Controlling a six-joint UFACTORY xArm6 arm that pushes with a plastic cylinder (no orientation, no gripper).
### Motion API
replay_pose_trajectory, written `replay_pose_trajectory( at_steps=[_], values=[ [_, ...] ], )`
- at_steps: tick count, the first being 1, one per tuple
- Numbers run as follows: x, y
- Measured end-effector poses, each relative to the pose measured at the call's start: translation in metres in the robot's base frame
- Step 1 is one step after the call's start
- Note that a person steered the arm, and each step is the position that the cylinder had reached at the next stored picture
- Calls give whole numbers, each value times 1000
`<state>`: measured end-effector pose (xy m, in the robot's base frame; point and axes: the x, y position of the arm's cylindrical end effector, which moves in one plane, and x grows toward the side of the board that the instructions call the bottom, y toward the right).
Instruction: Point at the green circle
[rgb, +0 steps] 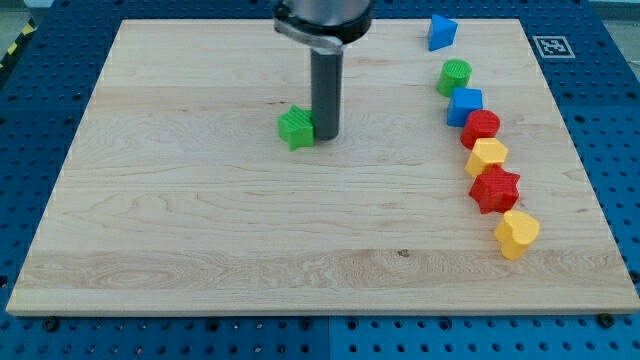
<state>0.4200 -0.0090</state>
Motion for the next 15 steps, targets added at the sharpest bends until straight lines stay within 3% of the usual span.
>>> replay_pose_trajectory(
  at_steps=[3, 4, 6, 9, 10, 11, 13, 15],
  values=[
    [14, -91],
    [14, -86],
    [4, -20],
    [-136, 6],
    [-154, 40],
    [-154, 42],
    [-155, 136],
    [-145, 194]
  ],
)
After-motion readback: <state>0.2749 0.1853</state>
